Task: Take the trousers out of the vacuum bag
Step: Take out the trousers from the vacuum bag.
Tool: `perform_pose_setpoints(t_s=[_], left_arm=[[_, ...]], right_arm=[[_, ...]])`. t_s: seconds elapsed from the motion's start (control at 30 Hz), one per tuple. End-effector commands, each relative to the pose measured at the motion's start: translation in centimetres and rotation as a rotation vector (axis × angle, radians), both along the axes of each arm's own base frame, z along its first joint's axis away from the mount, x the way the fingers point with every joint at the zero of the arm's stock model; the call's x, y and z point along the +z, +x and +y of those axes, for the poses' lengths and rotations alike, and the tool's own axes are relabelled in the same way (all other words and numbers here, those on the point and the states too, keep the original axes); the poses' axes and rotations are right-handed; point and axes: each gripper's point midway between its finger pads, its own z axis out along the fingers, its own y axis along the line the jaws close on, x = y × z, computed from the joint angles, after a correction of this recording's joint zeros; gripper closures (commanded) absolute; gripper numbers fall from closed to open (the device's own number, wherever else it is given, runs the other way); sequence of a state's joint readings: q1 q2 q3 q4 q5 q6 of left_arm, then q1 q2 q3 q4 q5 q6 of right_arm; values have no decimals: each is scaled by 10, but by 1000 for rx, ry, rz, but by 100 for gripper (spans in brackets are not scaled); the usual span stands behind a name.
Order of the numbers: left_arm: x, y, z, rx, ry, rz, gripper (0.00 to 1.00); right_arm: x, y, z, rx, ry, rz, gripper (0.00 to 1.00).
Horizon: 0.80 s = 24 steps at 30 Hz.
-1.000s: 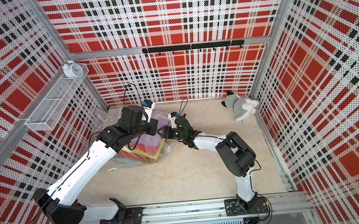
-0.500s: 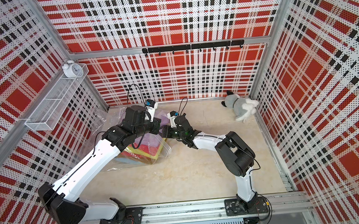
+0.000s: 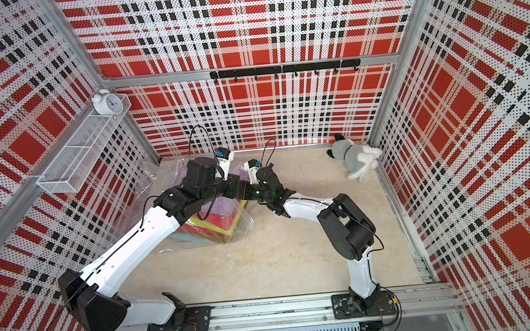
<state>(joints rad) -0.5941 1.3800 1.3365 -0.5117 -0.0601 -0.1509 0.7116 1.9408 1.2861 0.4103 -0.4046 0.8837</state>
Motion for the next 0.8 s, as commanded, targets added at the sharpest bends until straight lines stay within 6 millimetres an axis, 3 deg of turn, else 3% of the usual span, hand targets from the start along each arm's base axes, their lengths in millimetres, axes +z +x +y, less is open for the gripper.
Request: perform_pose_setpoints(t_s=[0.0,0.07,0.3,0.63,0.77], left_arm=[[26,2,3,12,-60,-85,100],[27,3,5,18,-63,-89,100],[32,4,12,31,-74,-105,100],[38,7,23,53,-76,-125,100],[37,9,25,56,-73,-123,100]], right_arm=[[5,2,10,22,19,-28,49],[8,5,14,23,25,-35,49],[-18,11,14,-4,-30,73,44],[-45,-4,-2,-26,-117,187,43],[-46,-4,1,-18,-101,193,42]])
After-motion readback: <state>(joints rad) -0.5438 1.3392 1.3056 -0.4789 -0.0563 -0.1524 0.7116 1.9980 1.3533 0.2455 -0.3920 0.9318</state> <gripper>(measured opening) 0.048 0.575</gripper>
